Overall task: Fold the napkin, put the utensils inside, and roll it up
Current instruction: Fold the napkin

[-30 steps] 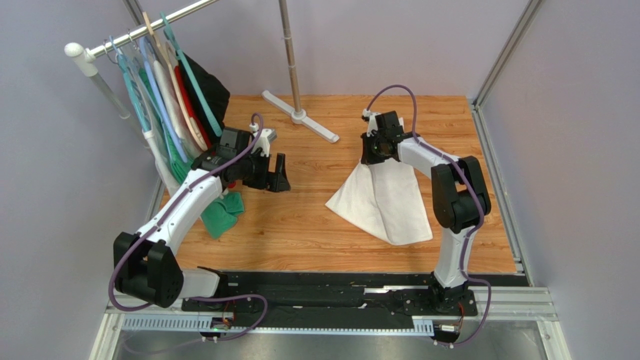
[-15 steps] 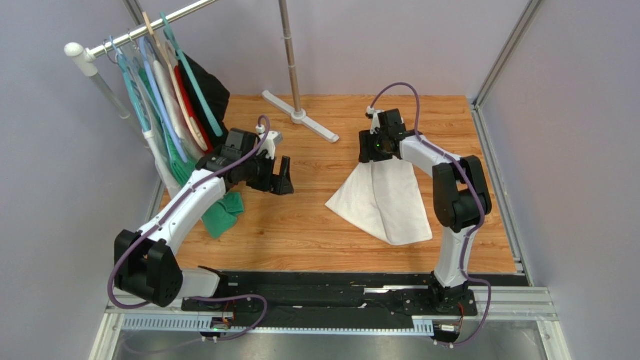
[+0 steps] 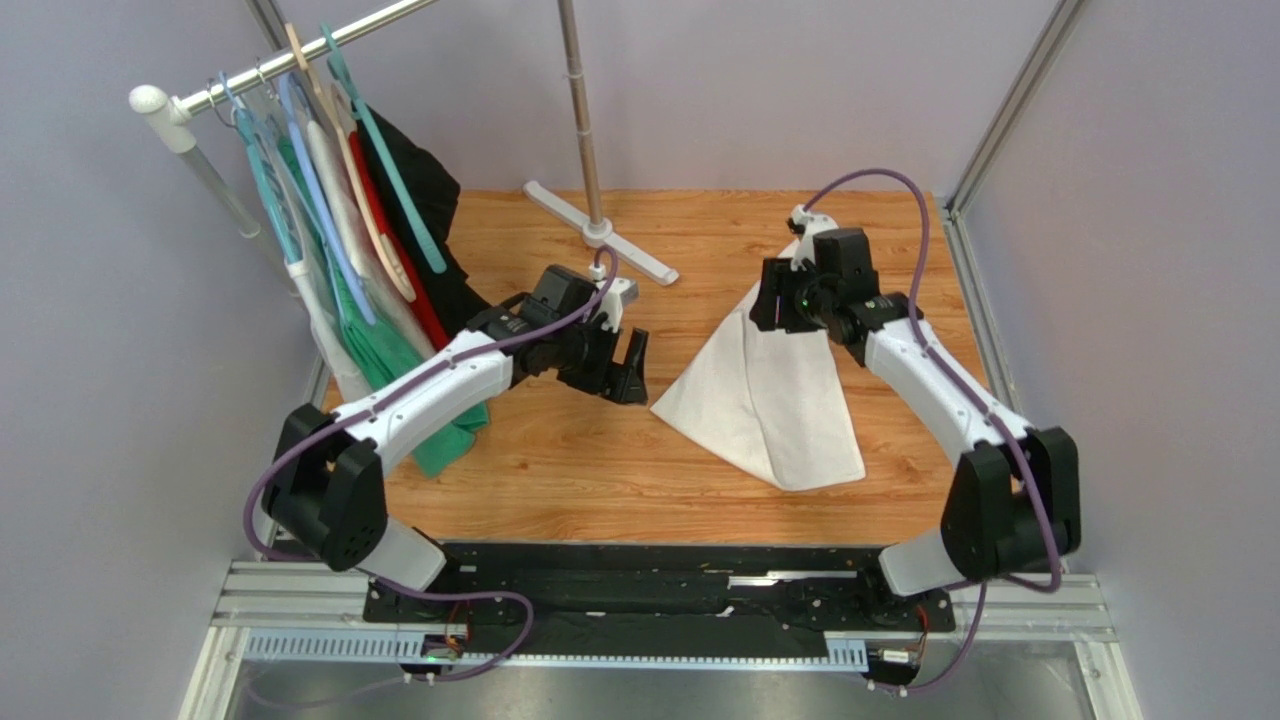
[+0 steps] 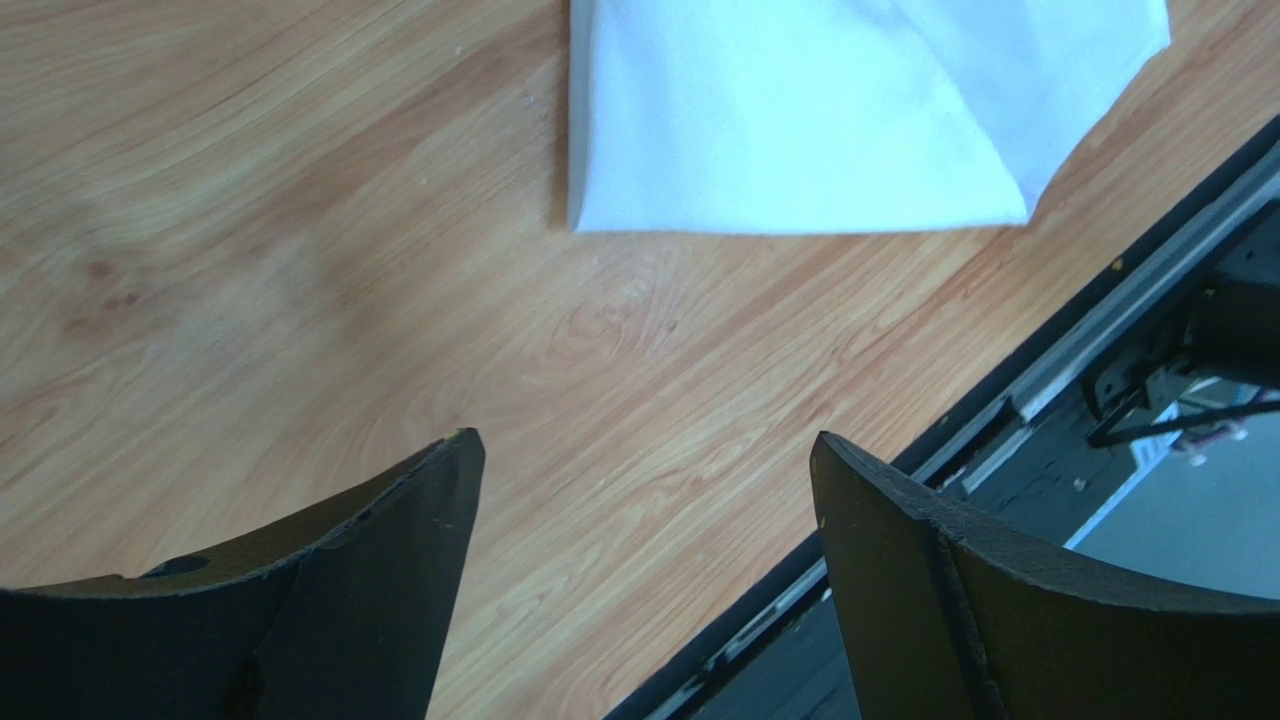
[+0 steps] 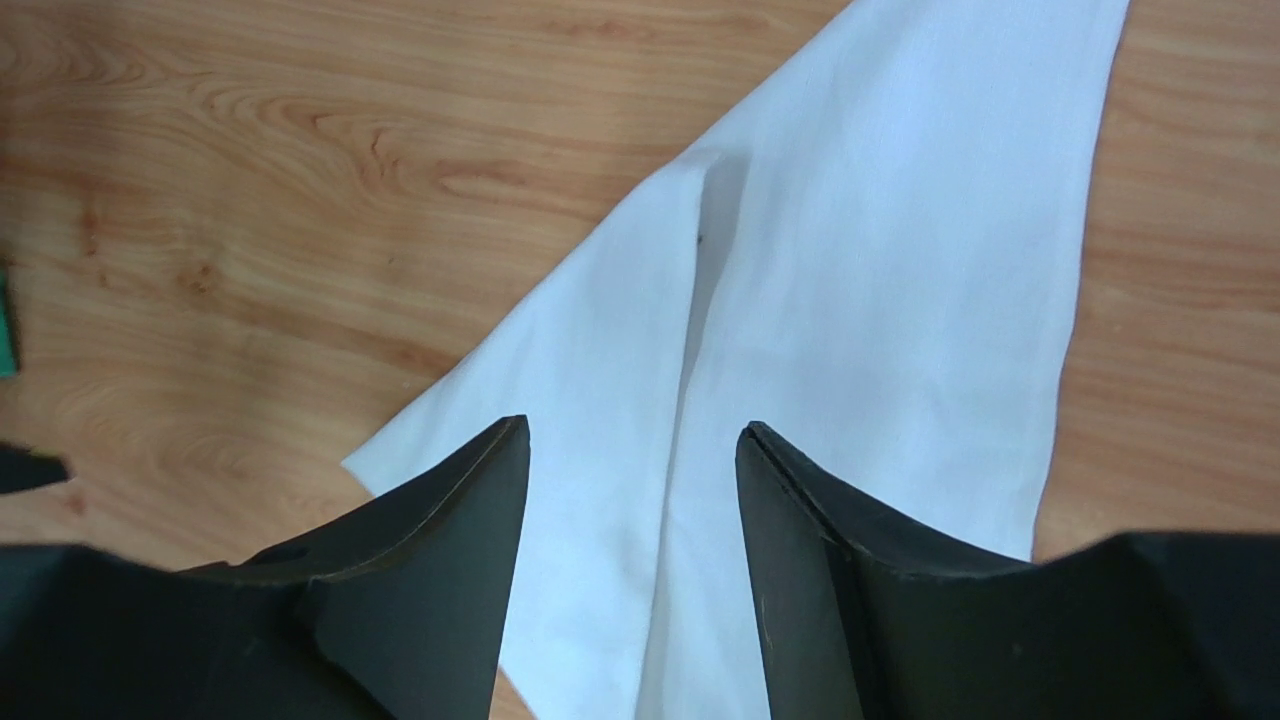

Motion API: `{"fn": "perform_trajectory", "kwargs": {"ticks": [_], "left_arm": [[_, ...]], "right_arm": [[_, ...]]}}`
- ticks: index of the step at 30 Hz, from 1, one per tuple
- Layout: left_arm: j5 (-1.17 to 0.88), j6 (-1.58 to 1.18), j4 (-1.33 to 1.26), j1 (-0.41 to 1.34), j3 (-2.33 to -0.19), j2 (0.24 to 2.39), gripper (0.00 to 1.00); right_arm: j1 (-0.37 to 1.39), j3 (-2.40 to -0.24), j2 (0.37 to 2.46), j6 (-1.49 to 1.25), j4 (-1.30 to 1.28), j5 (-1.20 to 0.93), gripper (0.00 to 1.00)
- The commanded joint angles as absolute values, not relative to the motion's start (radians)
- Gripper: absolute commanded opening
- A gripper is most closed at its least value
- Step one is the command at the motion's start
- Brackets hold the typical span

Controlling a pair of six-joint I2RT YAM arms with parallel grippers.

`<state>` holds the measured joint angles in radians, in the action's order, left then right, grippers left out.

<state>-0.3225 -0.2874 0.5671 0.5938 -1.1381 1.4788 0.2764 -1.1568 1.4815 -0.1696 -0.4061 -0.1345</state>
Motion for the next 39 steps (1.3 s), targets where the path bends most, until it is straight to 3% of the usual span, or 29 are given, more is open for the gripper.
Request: {"fn": "perform_trajectory", "kwargs": {"ticks": [1,12,32,35,38,39], "left_arm": [[-0.354,-0.420,0.372,0.600,-1.144,1.597,0.87],[-0.365,-0.505,0.147,0.603,-1.126,1.799,0.78],[-0.430,-0.575,0.034,0.603,-1.009,1.875,0.51],[-0.422,-0.574,0.028,0.603,-0.991,1.870,0.46],[-0.448,-0.589,0.006,0.603,-0.973,1.879,0.34],[-0.452,-0.594,-0.030,0.603,-0.968,1.882,0.24]], "right_arm": [[0.288,-1.013,1.353,-0.261,-0.379,-0.202,0.57],[0.288,-0.957,1.144,-0.264,-0.453,-0.209,0.57],[0.290,-0.917,1.117,-0.288,-0.443,-0.222,0.57],[0.290,-0.916,1.115,-0.287,-0.446,-0.218,0.57],[0.288,-0.911,1.112,-0.285,-0.446,-0.213,0.57],[0.290,-0.911,1.114,-0.287,-0.446,-0.212,0.57]]}}
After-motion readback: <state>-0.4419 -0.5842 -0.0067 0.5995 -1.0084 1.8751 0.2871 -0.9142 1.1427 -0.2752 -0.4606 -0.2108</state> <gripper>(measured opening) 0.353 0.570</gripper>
